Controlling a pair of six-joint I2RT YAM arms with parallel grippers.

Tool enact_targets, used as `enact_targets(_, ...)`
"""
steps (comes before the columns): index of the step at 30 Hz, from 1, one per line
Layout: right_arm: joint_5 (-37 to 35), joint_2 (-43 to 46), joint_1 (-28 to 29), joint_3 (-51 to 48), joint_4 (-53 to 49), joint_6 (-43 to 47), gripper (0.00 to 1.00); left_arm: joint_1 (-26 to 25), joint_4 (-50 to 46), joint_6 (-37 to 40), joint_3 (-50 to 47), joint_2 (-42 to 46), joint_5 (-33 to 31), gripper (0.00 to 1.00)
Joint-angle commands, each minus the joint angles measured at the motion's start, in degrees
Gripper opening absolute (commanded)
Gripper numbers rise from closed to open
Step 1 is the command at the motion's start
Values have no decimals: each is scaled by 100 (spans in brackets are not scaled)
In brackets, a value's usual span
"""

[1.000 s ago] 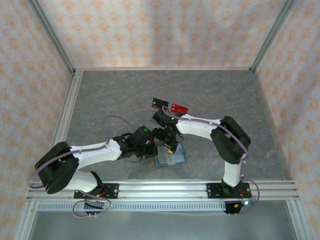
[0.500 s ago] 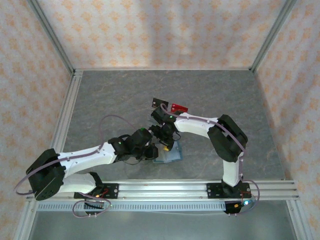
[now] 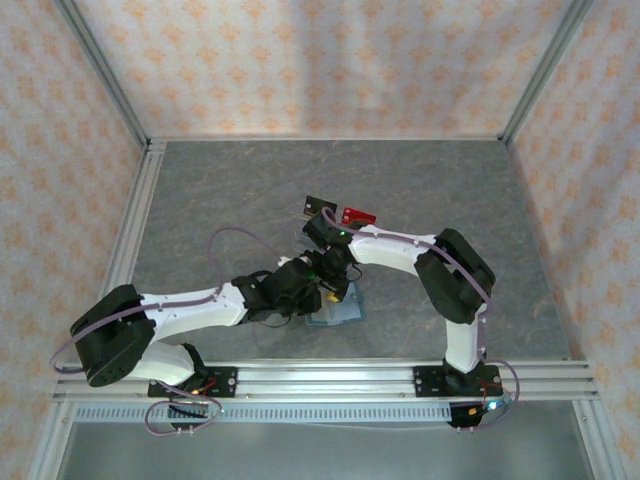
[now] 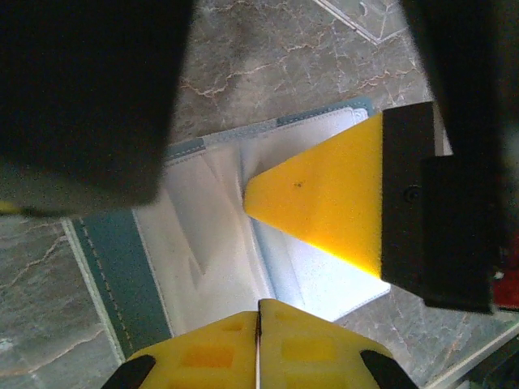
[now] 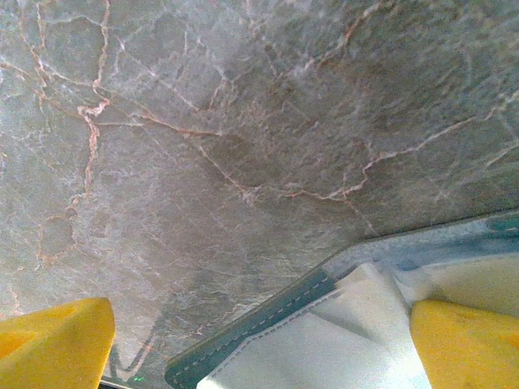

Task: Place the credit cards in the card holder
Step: Flip over the card slot in the card holder.

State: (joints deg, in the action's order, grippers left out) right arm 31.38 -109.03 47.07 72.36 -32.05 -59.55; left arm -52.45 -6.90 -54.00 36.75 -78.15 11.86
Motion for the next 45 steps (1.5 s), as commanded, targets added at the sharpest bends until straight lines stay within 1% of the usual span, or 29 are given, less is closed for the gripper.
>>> enact_targets(1, 13, -4, -52, -65, 189, -61, 95, -294, -245, 53, -384, 65, 56, 9)
enact_targets(6, 9, -116, -57, 105, 69, -22, 95, -688, -380, 262, -485, 417, -501, 8)
enact_targets(10, 77, -204, -57, 173, 63, -15, 95, -917, -420, 299, -435, 218, -847, 7)
enact_targets(15, 63, -205, -56, 250, -39, 52, 95, -987, -275, 206, -417, -124, -932, 5)
enact_targets(20, 30, -145, -53, 373, -198, 195, 95, -987, -376, 110, -514, -11, -1180, 5)
enact_targets(24, -142, -7, -57, 616, -588, 499, 96, -971, -280, 22, -636, -12, -1173, 4)
enact_targets(30, -329, 105, -57, 997, -1211, 975, 97, -870, -233, 44, -617, -200, -991, 4)
enact_targets(36, -599, 214, -131, 1466, -1819, 1477, 97, -811, -259, 79, -678, -118, -898, 4)
enact_targets(39, -797, 234, -251, 1834, -2176, 1769, 95, -799, -353, 142, -631, -110, -811, 4)
enact_targets(44, -1391, 318, -486, 2448, -2951, 2428, 89, -787, -602, 245, -529, 89, -746, 5)
enact_targets(45, -1503, 345, -552, 2511, -3079, 2568, 86, -784, -655, 261, -520, 156, -735, 5)
